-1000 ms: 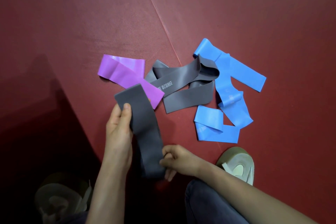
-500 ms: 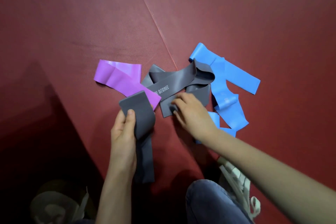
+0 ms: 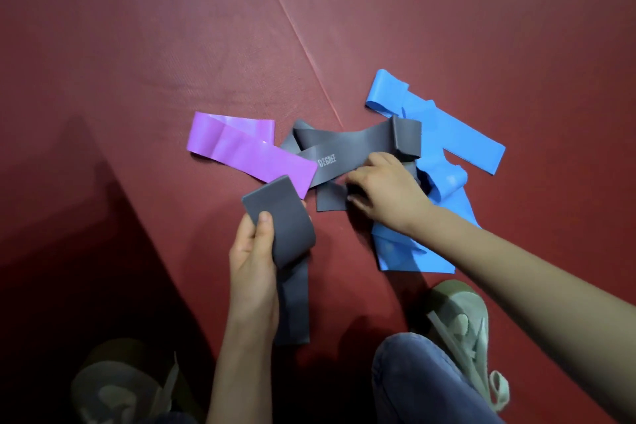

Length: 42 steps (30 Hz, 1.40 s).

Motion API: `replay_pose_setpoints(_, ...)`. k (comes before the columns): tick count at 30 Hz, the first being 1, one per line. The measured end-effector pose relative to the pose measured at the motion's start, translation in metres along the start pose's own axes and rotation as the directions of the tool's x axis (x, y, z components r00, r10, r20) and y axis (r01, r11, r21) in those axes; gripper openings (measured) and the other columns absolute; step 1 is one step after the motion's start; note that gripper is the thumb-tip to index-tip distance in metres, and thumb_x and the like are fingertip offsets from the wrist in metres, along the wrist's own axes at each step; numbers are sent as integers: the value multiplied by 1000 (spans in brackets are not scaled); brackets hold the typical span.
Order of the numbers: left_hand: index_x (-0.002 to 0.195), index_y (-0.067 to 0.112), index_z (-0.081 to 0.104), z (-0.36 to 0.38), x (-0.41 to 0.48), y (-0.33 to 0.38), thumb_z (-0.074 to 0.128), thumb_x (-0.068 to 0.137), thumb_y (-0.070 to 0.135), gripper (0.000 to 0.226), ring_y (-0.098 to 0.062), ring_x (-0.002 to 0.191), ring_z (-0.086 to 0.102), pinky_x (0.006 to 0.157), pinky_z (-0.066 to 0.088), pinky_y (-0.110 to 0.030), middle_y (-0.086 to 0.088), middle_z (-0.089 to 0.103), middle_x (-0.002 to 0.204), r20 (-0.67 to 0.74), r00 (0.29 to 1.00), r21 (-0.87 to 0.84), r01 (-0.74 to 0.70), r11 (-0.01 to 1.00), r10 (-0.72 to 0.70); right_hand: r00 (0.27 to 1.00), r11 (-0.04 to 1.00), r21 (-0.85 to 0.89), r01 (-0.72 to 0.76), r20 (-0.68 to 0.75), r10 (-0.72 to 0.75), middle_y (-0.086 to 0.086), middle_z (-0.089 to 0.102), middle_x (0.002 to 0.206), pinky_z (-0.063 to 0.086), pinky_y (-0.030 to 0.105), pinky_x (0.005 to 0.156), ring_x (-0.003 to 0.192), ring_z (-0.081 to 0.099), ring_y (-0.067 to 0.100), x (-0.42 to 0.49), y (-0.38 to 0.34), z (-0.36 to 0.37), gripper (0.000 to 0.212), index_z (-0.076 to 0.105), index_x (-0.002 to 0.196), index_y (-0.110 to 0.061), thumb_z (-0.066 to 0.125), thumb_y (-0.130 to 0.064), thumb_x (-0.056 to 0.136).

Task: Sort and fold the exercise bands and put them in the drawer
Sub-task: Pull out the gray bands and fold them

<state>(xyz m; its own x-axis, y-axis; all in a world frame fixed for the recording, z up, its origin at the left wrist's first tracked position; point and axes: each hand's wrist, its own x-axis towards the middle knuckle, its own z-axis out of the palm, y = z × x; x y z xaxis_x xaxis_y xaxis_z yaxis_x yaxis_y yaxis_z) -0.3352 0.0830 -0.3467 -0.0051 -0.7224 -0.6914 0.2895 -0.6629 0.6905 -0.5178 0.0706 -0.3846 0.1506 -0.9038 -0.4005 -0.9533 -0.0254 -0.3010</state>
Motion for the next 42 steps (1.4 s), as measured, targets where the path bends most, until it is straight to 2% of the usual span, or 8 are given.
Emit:
replay_pose_setpoints(3,91,23,61,3,-1,1,37,94,15,25,2,69,64,67,53,-13,14,72,72,-13,1000,-21,-15,1000,15,993,846,528,-79,118,20,8,65,87,43,32,80,86,56,20,-16,-7,-22,17,61,91,-10,55,-20,80)
replay_pose_setpoints(5,92,23,60,5,-2,0,37,94,15,25,2,68,65,67,53,-13,14,72,72,-34,999,-41,-21,999,20,989,546,825,-142,139,48,2,60,84,44,21,74,77,53,9,-28,-20,-34,10,56,86,-16,52,-19,78)
replay_pose_setpoints(10,90,21,60,7,-2,0,37,94,12,25,1,66,65,63,53,-13,14,72,71,-25,1000,-77,-14,997,12,991,83,987,-134,131,39,-7,66,77,47,16,66,69,57,4,-51,-57,-38,22,53,95,-20,52,-9,76)
replay_pose_setpoints(13,89,22,61,7,-3,0,38,93,13,25,-1,65,65,60,52,-13,13,71,69,20,1000,-63,-1,998,2,987,-37,988,-151,153,55,-11,71,76,50,15,68,69,62,-1,-48,-71,-25,26,51,98,-22,53,-10,75)
replay_pose_setpoints(26,93,19,58,7,-2,-2,32,97,22,27,-13,66,67,62,56,-22,-6,68,81,-34,997,-88,64,994,-68,984,137,986,-95,72,161,2,59,81,45,9,65,62,54,-4,-29,-93,-8,44,41,109,-29,49,8,87)
replay_pose_setpoints(30,109,10,58,5,-1,-3,28,95,38,42,-25,87,66,80,54,-33,-18,66,105,-20,990,-103,139,985,-142,980,235,968,-84,38,196,19,58,105,47,23,84,89,58,16,-29,-96,-2,45,39,115,-32,54,-4,82)
replay_pose_setpoints(37,87,19,56,7,-5,-1,38,94,8,21,-3,56,64,55,52,-16,9,70,62,-6,998,-17,-67,998,67,981,166,982,-85,53,188,3,56,86,43,12,75,72,55,-5,-34,-94,9,39,37,111,-29,58,-14,82)
replay_pose_setpoints(42,82,22,60,-2,3,11,49,78,27,13,-5,66,62,65,52,-19,10,70,69,-78,986,-86,-157,984,150,982,442,880,-173,122,142,-7,53,90,38,11,81,82,48,-5,-51,-73,24,20,52,99,-24,59,-26,80)
